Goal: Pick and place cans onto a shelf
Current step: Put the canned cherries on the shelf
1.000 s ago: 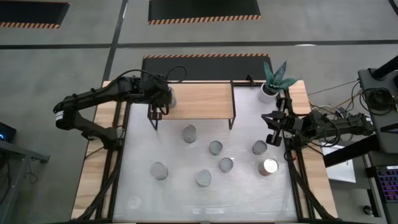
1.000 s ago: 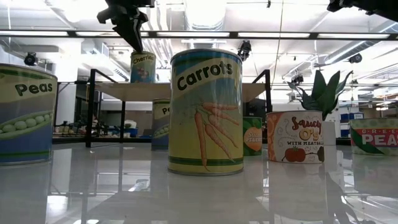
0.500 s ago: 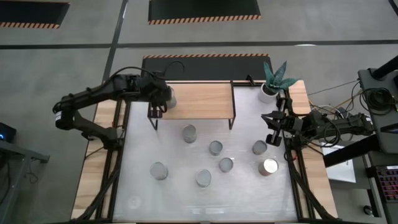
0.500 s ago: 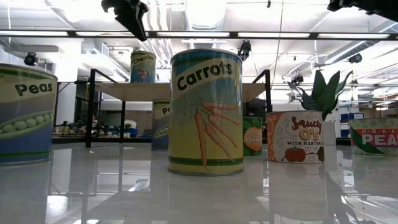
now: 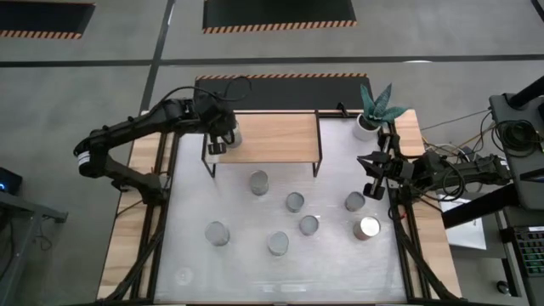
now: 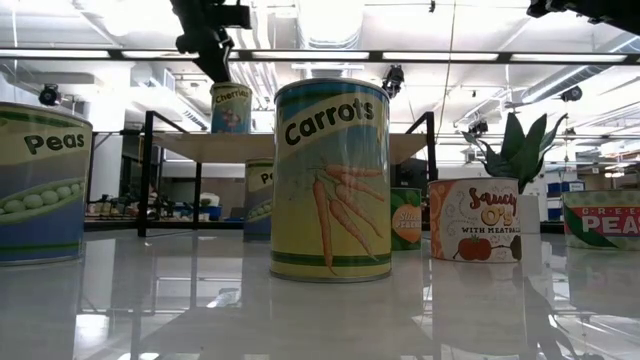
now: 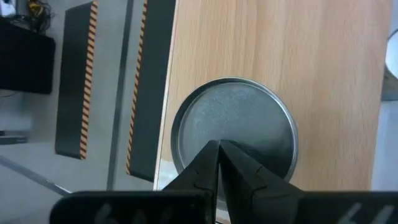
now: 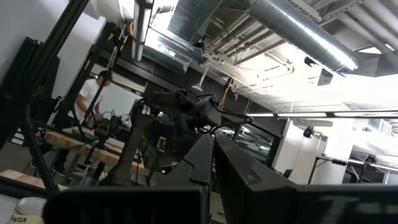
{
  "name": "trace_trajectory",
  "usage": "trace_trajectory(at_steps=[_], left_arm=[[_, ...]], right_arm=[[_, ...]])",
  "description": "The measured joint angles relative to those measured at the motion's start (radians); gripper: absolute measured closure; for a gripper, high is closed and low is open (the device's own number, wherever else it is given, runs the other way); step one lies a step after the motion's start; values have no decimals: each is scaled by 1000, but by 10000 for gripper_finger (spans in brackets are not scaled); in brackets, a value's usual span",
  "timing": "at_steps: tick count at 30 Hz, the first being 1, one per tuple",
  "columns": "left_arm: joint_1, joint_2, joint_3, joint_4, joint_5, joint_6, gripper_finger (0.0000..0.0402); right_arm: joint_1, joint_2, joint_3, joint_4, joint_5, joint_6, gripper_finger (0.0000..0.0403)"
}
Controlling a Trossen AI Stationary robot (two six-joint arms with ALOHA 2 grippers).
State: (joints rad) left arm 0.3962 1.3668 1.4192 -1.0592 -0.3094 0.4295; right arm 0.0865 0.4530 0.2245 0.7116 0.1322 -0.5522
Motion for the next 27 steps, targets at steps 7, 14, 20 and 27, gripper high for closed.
trace_trajectory(at_steps=[7,14,20,27], left_arm=[[6,4,-13,13,-92,57,401],[47,7,-16,49,-92,110,401],[89,7,-18,80,-91,112,402],[100,8,-20,99,-90,134,402]], right_arm=[[0,0,0,0,0,-2,394],[0,0,0,0,0,-9,394],[0,0,0,0,0,-9,394],[0,0,0,0,0,-12,394]])
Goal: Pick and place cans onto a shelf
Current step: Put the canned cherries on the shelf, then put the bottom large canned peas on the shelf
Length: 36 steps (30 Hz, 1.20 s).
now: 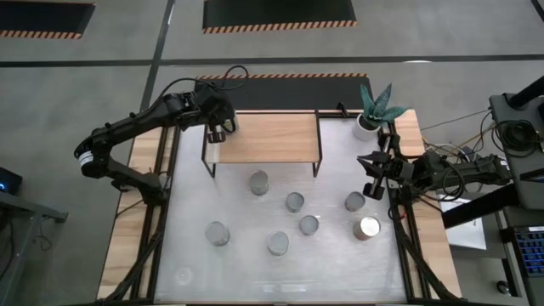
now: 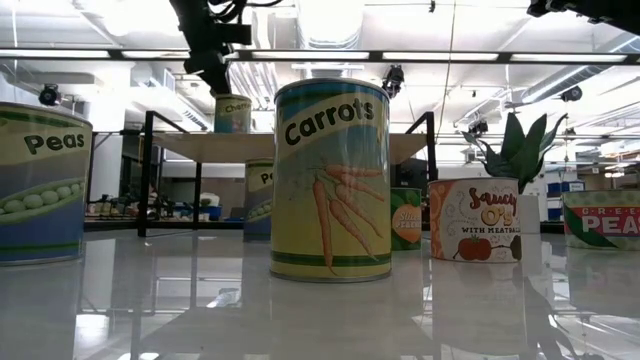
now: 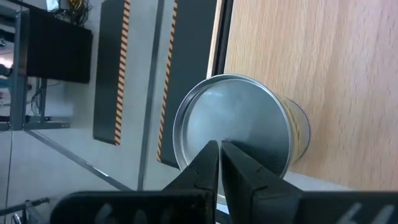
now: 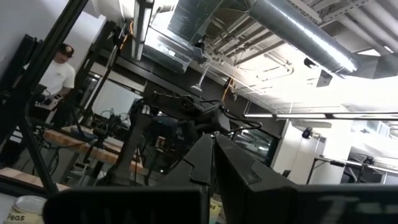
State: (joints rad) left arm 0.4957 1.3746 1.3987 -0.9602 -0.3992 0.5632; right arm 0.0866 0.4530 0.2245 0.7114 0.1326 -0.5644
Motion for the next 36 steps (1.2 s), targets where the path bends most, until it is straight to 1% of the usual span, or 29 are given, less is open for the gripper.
trace_trajectory(at_steps=[5,8,11,12,14,16,18,20,24,27,30,33,36], left_arm=[[-2,0,16,0,0,-3,402],[-23,-6,53,-1,-1,-42,402],[-69,-8,119,-45,1,-159,402],[-90,-9,145,-74,16,-213,402],[-147,-11,193,-137,83,-322,402],[-222,-12,229,-188,177,-437,402],[-320,-12,240,-200,230,-554,402],[-445,-12,236,-199,233,-665,401],[-697,-9,190,-218,231,-883,401],[-855,-3,145,-217,213,-1087,401],[-968,-1,93,-216,194,-1309,401],[-1052,12,29,-187,185,-1521,401],[-1128,45,-42,-115,181,-1645,401]], right_arm=[[0,0,0,0,0,-5,394],[0,0,0,0,0,-10,394],[0,0,0,1,0,-10,394],[0,0,0,1,0,-10,394],[0,0,0,1,0,-10,394],[0,0,0,4,0,-11,394],[0,0,0,4,0,-10,394],[0,0,0,4,0,-5,394],[0,0,0,4,0,3,394],[0,0,0,1,0,20,394],[0,0,0,-4,0,23,394],[0,0,0,-3,-1,28,394],[0,0,0,3,-1,31,394]])
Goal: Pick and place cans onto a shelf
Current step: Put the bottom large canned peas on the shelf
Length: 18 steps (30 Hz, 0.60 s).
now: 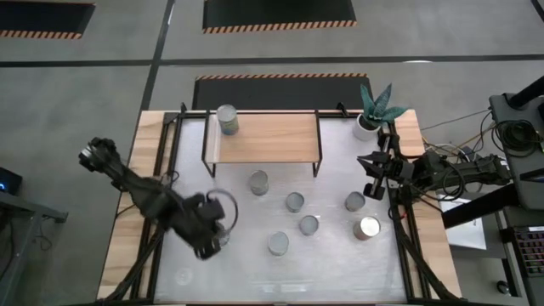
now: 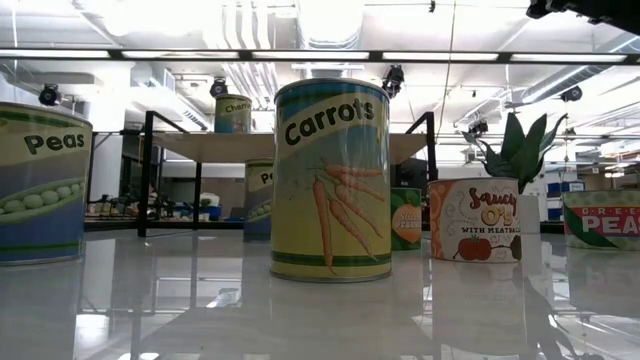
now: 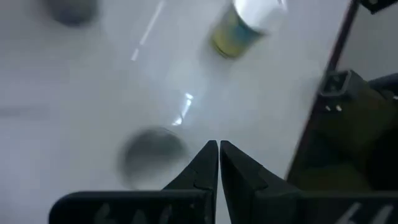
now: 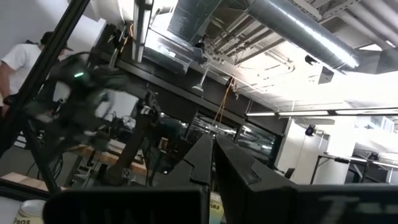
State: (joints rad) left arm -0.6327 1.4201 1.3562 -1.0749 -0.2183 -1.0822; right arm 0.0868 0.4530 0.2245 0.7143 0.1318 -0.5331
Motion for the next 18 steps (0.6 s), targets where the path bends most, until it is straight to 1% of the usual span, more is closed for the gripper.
trace_trajectory(at_steps=[3,9,13,18], left_arm=[[-47,54,-43,47,1,-27,401],[-61,156,-32,28,0,27,396],[-61,223,-15,16,30,77,362],[-61,278,31,-94,35,79,298]], right_arm=[[0,0,0,1,0,1,394],[0,0,0,1,0,-1,394],[0,0,0,1,0,-12,394],[0,0,0,1,0,-18,394]])
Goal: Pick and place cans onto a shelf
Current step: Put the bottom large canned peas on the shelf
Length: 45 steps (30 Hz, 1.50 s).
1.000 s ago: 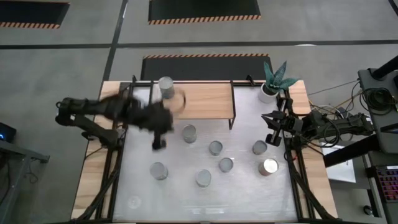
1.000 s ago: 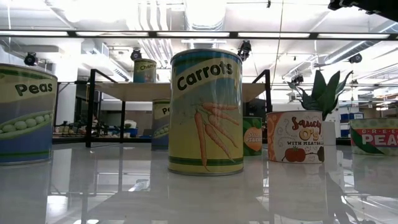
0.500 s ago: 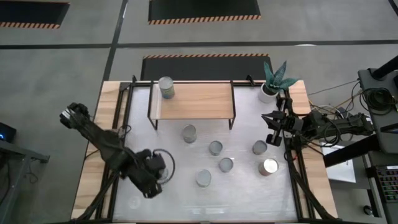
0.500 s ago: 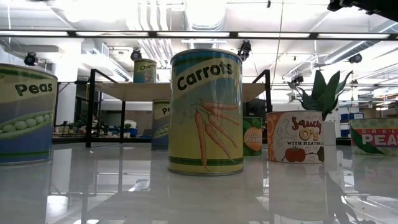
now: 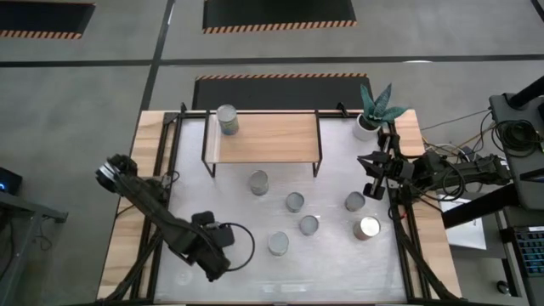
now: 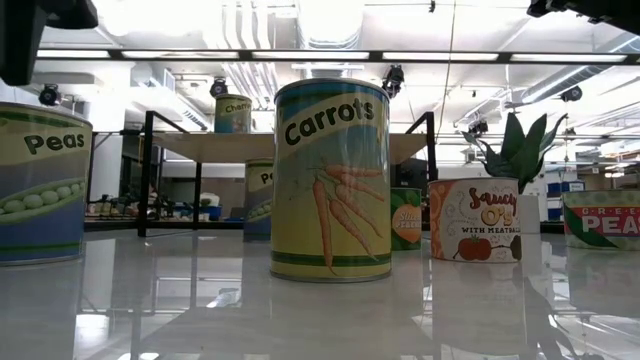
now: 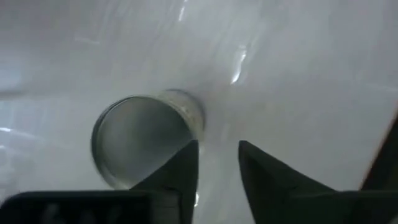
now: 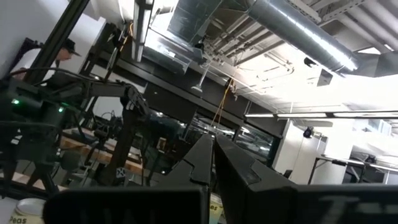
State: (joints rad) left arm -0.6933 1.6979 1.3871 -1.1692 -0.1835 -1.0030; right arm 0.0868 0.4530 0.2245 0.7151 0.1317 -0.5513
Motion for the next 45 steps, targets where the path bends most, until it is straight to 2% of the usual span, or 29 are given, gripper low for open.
trace_trajectory(at_steps=[5,10,15,21,28,33,37,45], left_arm=[[0,9,4,-23,0,0,250],[0,9,-22,-27,-21,3,245],[0,9,-27,-22,-69,19,267],[0,9,-52,7,-78,26,310],[-4,4,-99,51,-81,27,342],[-7,4,-93,51,-79,59,392],[-10,4,-88,51,-76,74,399],[-11,-2,-3,-19,-116,221,401]], right_arm=[[0,0,0,0,0,-1,394],[0,0,0,0,0,-2,394],[0,0,0,0,0,-3,394],[0,0,0,-3,0,-1,394],[0,0,0,-7,0,0,394],[0,0,0,-7,0,0,394],[0,0,0,-7,0,0,394],[0,0,0,-7,0,0,394]])
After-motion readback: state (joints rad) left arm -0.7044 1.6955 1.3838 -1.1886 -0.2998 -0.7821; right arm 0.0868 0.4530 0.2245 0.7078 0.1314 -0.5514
